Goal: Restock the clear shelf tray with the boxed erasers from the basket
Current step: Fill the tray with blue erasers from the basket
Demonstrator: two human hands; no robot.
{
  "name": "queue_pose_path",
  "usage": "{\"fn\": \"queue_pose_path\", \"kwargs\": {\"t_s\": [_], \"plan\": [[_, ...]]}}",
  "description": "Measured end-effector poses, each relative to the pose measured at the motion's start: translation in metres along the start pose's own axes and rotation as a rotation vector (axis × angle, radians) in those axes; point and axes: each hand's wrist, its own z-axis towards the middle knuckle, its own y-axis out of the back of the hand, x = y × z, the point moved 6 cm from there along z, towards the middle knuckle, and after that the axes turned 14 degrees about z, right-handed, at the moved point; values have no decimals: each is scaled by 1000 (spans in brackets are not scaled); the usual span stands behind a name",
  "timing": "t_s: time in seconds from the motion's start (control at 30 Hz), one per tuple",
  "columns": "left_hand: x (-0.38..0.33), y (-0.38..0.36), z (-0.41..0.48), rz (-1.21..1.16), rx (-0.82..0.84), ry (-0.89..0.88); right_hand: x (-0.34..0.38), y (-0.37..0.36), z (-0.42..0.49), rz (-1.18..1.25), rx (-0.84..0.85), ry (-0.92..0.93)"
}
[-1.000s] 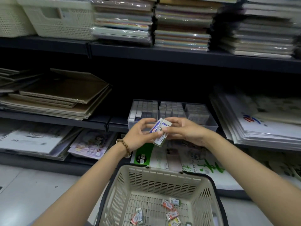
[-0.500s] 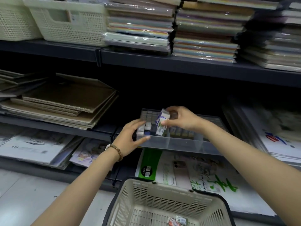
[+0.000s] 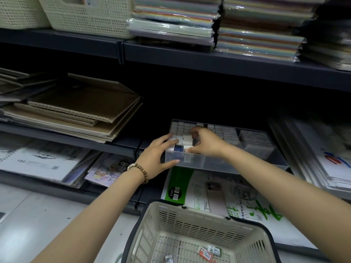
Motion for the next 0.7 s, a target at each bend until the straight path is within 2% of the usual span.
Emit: {"fn": "queue_pose_path", "kwargs": {"t_s": [0.37,0.57,0.7], "plan": [[-1,-1,0,-19,3,19,-3,3,5,38,76,-304],[-1,-1,0,-12,5,22,0,-1,1,79,136,-367],[-2,-1,-1,-16,8,21,1,0,-2,5,125,-339]]}}
